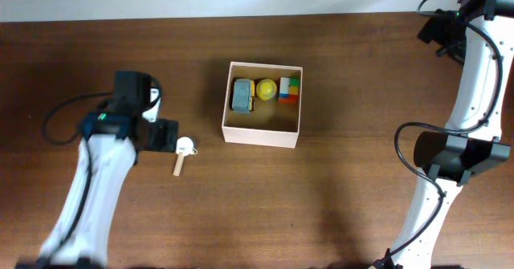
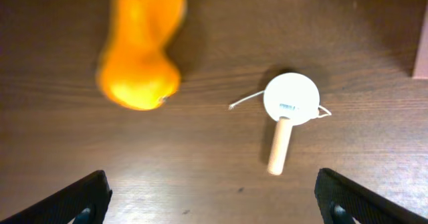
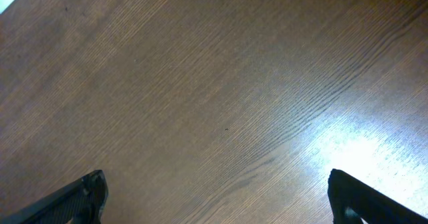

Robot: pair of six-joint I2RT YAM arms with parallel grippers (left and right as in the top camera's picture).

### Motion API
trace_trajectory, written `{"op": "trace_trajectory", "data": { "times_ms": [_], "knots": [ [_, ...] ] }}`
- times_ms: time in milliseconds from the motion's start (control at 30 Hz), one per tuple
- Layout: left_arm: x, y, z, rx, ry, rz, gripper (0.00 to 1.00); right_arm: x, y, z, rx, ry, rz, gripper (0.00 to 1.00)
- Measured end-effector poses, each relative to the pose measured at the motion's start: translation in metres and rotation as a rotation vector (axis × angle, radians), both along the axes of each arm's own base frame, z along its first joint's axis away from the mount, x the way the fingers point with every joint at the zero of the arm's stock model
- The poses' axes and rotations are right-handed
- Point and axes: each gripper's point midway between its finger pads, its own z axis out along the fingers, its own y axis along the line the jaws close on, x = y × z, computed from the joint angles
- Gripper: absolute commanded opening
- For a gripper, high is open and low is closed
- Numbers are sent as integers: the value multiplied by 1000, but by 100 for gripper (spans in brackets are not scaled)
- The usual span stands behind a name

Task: Pack container
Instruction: 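Move the left gripper to the orange rubber toy and grasp it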

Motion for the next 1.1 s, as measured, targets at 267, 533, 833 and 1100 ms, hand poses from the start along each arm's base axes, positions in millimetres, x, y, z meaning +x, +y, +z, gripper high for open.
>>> {"op": "trace_trajectory", "data": {
  "times_ms": [267,533,833,1100],
  "knots": [
    [37,-11,-59,-50,51,-17,99,0,0,0,0,0,0,99],
    [98,-4,-29,-3,-224,-14,99,0,0,0,0,0,0,99],
    [109,59,-19,55,-308,163,99,0,0,0,0,0,0,99],
    [107,85,-48,-2,-258,227,98,0,0,0,0,0,0,99]
  ]
}}
